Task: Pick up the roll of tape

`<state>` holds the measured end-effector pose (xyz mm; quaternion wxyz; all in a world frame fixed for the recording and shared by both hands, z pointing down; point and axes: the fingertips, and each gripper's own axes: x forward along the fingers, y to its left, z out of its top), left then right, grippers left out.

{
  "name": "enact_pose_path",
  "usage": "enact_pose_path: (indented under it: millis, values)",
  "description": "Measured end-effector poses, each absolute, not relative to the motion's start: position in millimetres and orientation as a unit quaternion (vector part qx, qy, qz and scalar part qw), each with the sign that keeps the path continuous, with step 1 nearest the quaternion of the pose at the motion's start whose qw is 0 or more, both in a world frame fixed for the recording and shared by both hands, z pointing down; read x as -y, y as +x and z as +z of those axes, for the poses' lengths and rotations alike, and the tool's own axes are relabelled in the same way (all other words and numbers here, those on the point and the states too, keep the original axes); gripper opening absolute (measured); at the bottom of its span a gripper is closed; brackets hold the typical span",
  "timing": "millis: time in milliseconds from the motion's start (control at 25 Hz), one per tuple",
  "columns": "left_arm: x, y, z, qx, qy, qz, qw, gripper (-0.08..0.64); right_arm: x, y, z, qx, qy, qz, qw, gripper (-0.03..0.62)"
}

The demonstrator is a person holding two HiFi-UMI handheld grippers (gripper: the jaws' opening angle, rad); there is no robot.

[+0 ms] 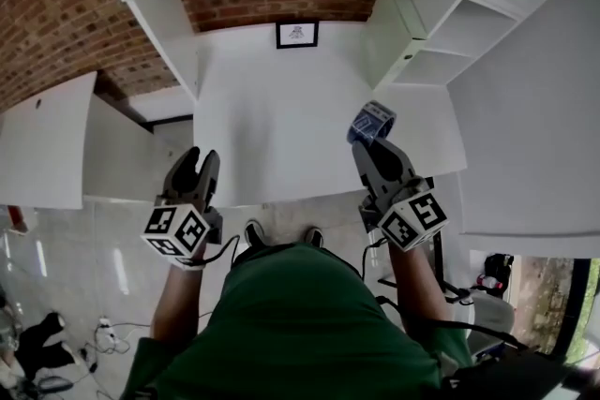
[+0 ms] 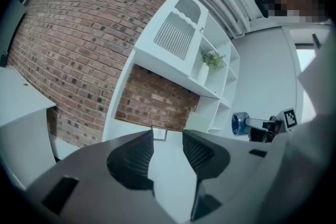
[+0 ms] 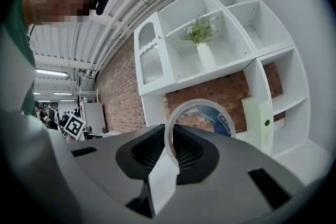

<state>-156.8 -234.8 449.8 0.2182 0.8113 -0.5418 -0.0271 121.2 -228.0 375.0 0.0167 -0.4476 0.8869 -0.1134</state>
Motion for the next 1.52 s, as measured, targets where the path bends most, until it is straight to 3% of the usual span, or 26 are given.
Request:
enact_pose_path:
  millis: [440,1000,1520]
  values:
    - [238,-133,446,0.531,0.819,-0.028,0.214,0.183,217,143,331,-0.893,-0.441,-0.066,0.054,0.063]
    - [243,-156,427,0.556,0.811,-0.031,0.179,0.183,226,115,337,-0.906,-0.412,-0.074,0.060,0.063]
    - [236,-158,444,0.567,0.800,-0.018,0.196,0.183,229,113,340,-0.911,-0.398,-0.081,0.064,0.064]
